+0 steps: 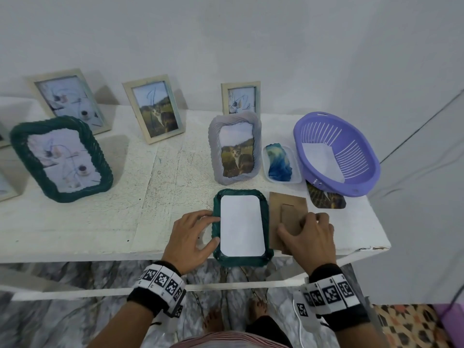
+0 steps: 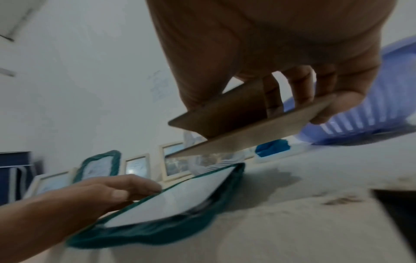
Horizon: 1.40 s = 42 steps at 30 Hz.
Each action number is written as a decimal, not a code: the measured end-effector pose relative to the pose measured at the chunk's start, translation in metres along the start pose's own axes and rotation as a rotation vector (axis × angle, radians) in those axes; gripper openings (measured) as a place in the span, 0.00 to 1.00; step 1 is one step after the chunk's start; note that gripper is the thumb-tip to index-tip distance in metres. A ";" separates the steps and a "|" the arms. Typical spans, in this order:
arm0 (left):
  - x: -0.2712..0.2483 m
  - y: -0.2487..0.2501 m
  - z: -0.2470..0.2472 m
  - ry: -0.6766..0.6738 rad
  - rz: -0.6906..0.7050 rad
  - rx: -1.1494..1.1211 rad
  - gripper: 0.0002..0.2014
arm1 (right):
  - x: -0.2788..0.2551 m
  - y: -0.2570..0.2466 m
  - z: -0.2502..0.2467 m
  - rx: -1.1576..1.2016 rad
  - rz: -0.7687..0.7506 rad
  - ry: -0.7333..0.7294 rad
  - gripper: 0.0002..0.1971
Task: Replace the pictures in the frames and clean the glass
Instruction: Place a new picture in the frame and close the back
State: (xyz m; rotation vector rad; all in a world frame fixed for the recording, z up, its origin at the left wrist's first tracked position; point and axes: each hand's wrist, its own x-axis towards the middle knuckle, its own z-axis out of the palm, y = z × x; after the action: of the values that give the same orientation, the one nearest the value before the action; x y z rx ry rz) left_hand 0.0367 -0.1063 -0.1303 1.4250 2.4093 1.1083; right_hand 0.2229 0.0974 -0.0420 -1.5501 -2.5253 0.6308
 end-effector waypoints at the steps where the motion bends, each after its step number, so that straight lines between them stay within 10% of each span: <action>1: 0.000 0.000 0.000 0.001 0.000 -0.002 0.22 | -0.005 -0.008 0.001 -0.005 -0.034 -0.005 0.29; 42: 0.000 0.005 0.001 -0.039 -0.039 0.098 0.25 | -0.019 -0.053 0.055 -0.106 -0.331 -0.123 0.36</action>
State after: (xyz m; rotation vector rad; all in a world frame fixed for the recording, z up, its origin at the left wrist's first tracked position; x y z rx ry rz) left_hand 0.0408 -0.1048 -0.1273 1.4068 2.4851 0.9572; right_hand 0.1711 0.0444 -0.0682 -1.1090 -2.8592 0.5691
